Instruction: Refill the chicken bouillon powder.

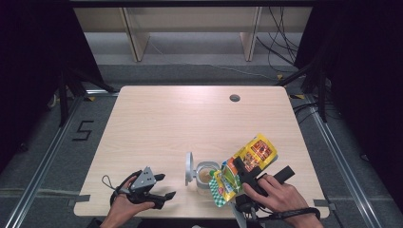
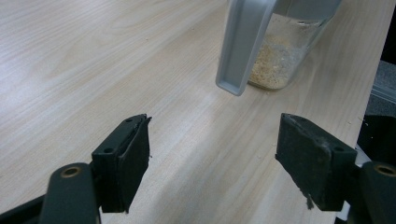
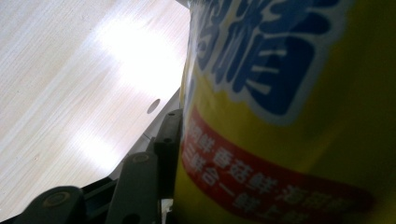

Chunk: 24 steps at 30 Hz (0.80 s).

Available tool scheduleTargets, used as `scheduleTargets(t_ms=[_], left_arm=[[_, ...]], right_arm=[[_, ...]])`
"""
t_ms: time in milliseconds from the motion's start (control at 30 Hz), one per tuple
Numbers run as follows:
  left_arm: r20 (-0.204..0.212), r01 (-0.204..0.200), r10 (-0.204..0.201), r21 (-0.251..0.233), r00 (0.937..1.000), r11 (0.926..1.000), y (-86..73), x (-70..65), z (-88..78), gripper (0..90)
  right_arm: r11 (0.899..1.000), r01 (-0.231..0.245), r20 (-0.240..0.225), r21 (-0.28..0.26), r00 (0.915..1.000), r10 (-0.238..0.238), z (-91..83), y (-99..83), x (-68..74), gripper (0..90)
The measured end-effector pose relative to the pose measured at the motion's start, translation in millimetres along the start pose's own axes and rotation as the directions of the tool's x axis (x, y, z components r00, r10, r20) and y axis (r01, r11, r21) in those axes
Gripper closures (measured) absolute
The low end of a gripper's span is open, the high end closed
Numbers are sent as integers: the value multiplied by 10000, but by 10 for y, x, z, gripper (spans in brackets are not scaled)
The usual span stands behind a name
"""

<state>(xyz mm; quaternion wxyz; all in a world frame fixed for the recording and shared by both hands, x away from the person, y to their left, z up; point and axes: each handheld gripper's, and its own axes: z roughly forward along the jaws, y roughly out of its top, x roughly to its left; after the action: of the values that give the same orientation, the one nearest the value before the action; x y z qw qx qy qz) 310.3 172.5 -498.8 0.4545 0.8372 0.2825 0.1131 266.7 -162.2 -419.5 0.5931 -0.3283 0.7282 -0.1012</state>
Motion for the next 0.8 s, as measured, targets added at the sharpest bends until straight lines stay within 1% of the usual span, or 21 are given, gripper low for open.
scheduleTargets(t_ms=[33,100,200,267,300,333,367,400,433,467,500,567,633,667,700,733,767,800], left_arm=[[-18,200,-200,5,9998,9998,-3,-11,0,252],[-4,180,-180,-29,9998,9998,-2,-5,3,253],[-64,155,-154,124,9999,9998,1,3,-7,253],[-96,205,-204,40,9997,9998,-4,0,-5,252],[-49,164,-165,-106,9999,9998,-5,3,2,251],[-53,-15,14,-69,10000,10000,1,19,-2,251],[-61,48,-48,-34,10000,10000,4,20,-4,248],[-133,280,-280,13,9995,9996,-3,13,-6,248],[-105,230,-229,34,9997,9997,-2,15,-10,248],[-56,285,-285,19,9996,9996,-1,10,-10,249],[-63,258,-258,-94,9996,9996,-4,7,-3,249],[-84,251,-252,-119,9996,9996,-5,5,0,248],[-84,254,-254,-27,9996,9997,-3,6,-5,249],[-69,175,-175,-22,9998,9998,-1,12,-8,249],[-63,315,-316,-56,9995,9995,-4,7,-4,249],[-93,242,-243,-84,9997,9997,-3,11,-6,249],[-120,292,-293,-85,9995,9995,-3,6,-9,249],[-100,270,-272,-154,9996,9995,-5,13,-3,249]], right_arm=[[10000,13,1,-5,10000,-13,0,-1,-2,588],[10000,8,-1,0,10000,-8,0,-1,-1,588],[10000,6,0,-9,10000,-6,-1,-1,-1,589],[10000,1,19,3,10000,-1,-1,1,0,589],[10000,15,164,45,9999,-16,-3,5,7,589],[10000,52,-3,32,10000,-52,-1,9,2,589],[10000,44,25,55,10000,-44,-1,11,2,589],[10000,31,155,62,9999,-31,-3,10,2,589],[10000,28,174,41,9998,-28,-7,8,1,589],[10000,22,52,15,10000,-22,-8,8,-6,590],[9999,117,93,-8,9999,-117,-7,8,-21,590],[10000,66,134,15,9999,-66,-12,4,-19,590],[9999,121,103,-4,9999,-121,-10,4,-24,590],[9999,105,157,11,9998,-106,-10,4,-21,590],[10000,73,233,33,9997,-73,-12,4,-17,590],[10000,69,232,29,9997,-70,-11,3,-16,591],[10000,57,96,-5,9999,-57,-8,3,-19,591],[9999,100,65,-18,9999,-100,-7,5,-19,591]])
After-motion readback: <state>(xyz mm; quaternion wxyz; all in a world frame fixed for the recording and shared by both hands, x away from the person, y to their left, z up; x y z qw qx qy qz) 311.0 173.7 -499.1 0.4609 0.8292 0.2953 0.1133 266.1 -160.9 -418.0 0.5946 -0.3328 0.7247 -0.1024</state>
